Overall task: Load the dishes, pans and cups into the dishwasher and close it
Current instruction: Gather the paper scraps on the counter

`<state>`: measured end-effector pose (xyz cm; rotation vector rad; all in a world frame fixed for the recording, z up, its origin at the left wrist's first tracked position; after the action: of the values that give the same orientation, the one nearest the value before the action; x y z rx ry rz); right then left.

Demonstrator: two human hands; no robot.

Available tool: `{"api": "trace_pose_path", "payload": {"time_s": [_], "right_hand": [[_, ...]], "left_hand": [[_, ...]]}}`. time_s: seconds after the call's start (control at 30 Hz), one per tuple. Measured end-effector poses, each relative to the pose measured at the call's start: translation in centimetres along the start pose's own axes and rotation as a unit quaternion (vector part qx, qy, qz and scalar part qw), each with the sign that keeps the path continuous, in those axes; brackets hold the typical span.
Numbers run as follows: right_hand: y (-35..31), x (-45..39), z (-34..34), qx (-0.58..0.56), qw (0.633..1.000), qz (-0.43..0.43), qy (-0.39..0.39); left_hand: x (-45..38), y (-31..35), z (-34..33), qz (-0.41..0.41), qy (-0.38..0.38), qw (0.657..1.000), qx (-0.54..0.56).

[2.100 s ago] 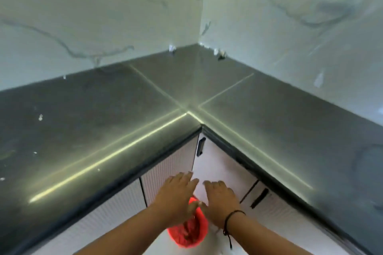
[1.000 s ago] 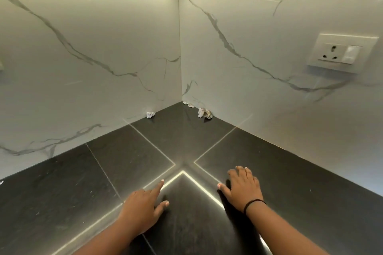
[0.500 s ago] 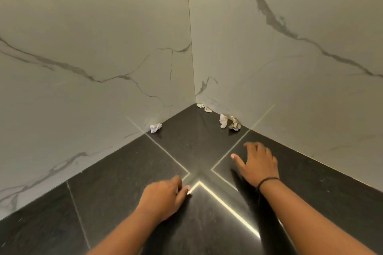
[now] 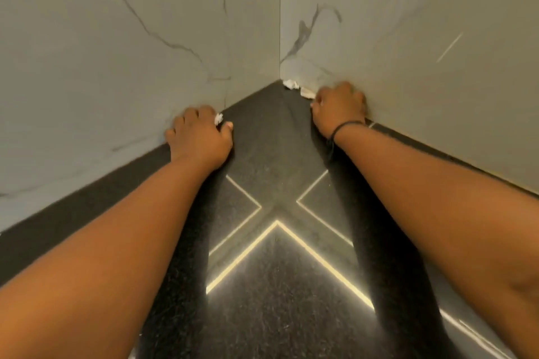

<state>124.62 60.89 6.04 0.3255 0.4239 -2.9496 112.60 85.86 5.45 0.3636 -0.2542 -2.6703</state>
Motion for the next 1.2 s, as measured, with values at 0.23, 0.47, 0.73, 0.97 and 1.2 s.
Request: {"api": "trace_pose_path", "payload": {"time_s": [0.23, 0.47, 0.73, 0.97, 1.2], "right_hand": [[-7.2, -4.5, -1.9, -0.018, 0.983, 0.182, -0.021], [-6.7, -6.3, -4.0, 0.107, 0.988, 0.099, -0.059], [-5.9, -2.9, -1.7, 0.066, 0.994, 0.077, -0.042], [-4.1, 8.2, 0.9, 0.043, 0.994, 0.070, -0.076], [-2.3, 25.6, 5.8, 0.037, 0.981, 0.072, -0.178]], "left_hand": [[-1.2, 0.4, 0.4, -0.028, 0.043, 0.999, 0.019], [-1.0, 0.6, 0.3, -0.032, 0.029, 0.998, 0.040], [-0.3, 0.8, 1.2, -0.038, 0.041, 0.996, 0.063], [6.4, -0.4, 1.3, 0.009, 0.007, 0.999, 0.042], [21.7, 1.7, 5.9, -0.049, -0.059, 0.997, -0.007]]}}
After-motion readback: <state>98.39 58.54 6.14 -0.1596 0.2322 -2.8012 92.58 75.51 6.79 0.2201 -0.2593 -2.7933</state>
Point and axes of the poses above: each hand's wrist, its own x-axis away from the middle knuckle, its own z-axis out of the back of the hand, y = z × x, the point moved 10 cm from there along -x, towards the middle knuckle
